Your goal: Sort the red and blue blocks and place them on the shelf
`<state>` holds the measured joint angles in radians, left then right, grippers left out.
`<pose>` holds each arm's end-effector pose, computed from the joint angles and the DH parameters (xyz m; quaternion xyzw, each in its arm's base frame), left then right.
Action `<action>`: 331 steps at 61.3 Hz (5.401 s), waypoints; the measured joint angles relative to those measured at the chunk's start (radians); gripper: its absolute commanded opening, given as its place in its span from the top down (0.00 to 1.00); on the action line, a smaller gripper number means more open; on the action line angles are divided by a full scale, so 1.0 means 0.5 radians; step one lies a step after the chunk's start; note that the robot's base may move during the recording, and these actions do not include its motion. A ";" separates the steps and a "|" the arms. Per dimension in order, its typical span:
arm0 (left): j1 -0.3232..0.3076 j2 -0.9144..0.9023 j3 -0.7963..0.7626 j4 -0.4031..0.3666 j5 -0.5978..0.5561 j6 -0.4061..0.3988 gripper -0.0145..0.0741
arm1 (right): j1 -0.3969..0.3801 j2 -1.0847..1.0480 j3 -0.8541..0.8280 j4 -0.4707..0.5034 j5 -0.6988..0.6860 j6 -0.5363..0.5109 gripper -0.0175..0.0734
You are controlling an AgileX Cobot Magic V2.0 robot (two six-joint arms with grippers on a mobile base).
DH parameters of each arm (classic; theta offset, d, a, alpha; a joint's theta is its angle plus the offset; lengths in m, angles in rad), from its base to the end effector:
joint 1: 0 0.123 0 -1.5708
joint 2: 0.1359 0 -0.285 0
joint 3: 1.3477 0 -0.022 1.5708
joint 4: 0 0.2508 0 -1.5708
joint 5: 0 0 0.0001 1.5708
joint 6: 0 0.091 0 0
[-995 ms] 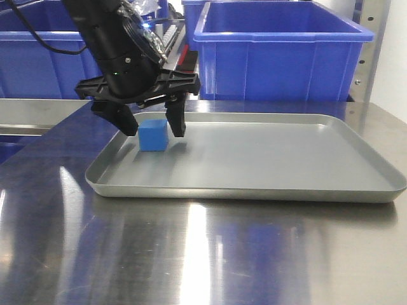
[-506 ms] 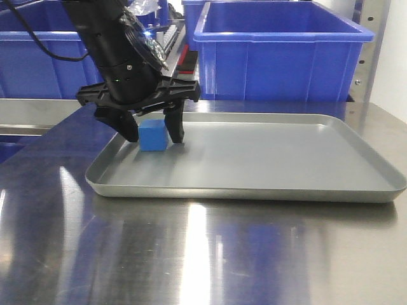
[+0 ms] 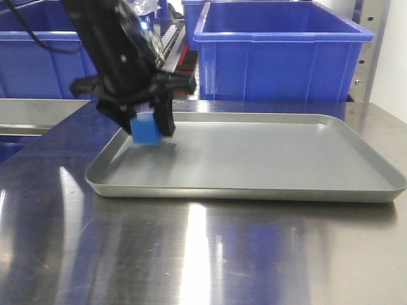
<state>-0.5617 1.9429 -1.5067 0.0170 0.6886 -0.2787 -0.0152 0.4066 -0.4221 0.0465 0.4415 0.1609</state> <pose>0.3628 -0.2271 0.2285 0.1409 0.9543 -0.1011 0.2434 0.0890 0.0005 0.2874 0.0831 0.8118 0.0622 0.5746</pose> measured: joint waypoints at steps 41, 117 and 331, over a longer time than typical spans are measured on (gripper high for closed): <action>0.421 -0.913 0.272 0.198 0.124 0.107 0.69 | 0.000 0.000 0.000 0.000 0.000 0.000 0.74; 0.455 -3.012 2.103 0.324 -0.312 0.108 0.69 | 0.000 0.000 0.000 0.000 0.000 0.000 0.74; 0.455 -3.041 2.113 0.352 -0.312 0.105 0.69 | 0.000 -0.002 0.000 0.000 0.000 0.000 0.74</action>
<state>-0.3344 0.4226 -0.4502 0.1930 0.5326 -0.2264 -0.0152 0.4056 -0.4221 0.0465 0.4415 0.1609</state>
